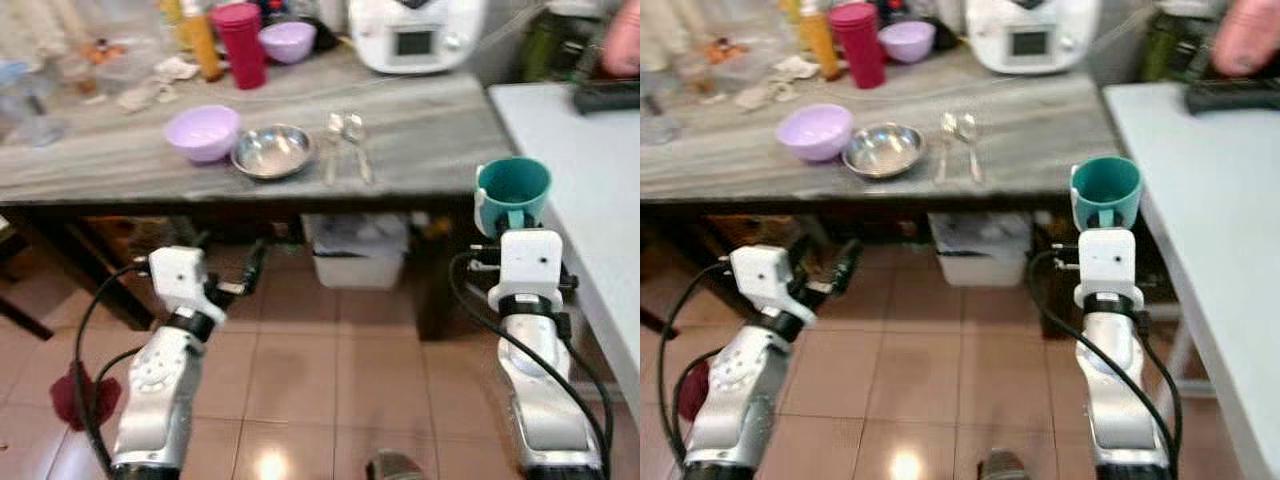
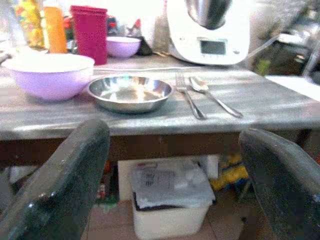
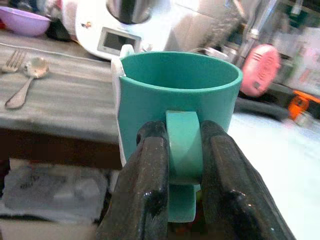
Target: Setting the table
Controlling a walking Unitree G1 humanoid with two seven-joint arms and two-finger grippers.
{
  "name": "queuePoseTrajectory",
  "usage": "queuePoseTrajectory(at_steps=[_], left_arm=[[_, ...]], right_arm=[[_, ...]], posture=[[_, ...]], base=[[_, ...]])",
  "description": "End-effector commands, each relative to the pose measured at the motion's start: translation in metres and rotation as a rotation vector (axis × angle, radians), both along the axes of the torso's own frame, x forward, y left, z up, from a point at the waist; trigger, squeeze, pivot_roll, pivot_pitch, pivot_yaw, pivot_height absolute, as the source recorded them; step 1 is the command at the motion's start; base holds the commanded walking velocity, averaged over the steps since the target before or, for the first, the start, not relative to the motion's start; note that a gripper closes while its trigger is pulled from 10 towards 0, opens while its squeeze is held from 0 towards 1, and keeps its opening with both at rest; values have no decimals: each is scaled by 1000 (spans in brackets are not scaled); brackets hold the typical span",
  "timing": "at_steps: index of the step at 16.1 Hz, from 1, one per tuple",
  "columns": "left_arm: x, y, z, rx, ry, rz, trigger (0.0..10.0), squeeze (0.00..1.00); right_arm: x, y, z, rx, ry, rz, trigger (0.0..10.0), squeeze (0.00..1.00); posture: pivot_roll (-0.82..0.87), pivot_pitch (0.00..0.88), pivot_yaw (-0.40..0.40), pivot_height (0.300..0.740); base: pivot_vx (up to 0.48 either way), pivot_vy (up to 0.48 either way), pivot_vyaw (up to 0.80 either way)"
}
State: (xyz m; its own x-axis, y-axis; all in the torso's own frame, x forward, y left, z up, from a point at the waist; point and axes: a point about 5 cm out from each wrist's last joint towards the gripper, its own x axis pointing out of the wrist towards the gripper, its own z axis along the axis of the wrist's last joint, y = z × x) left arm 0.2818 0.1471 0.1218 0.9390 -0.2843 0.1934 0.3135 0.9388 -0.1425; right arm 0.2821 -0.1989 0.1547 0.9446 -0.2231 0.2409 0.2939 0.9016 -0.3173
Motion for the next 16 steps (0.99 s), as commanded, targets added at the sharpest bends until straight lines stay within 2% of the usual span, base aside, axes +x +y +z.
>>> queuePoseTrajectory(at_steps=[1,8,11,12,16], left_arm=[[-1,5,1,18,0,6,10000,0],[-1,-6,12,20,-34,-32,10000,0],[0,-10,21,15,-59,-48,10000,0],[0,-11,26,38,-84,-68,10000,0],[1,-8,30,45,-89,-69,10000,0]], right_arm=[[0,2,6,8,-28,6,10000,0],[0,6,18,-33,-75,21,10000,0],[1,10,33,-63,-126,45,10000,0],[3,13,42,-87,-157,56,10000,0],[3,15,46,-108,-168,73,10000,0]], posture=[[-181,110,83,740],[-186,109,83,740],[-187,111,80,740],[-189,113,81,740],[-186,115,80,740]], base=[[465,0,431],[464,0,0],[465,0,0],[461,0,0],[464,0,0]])
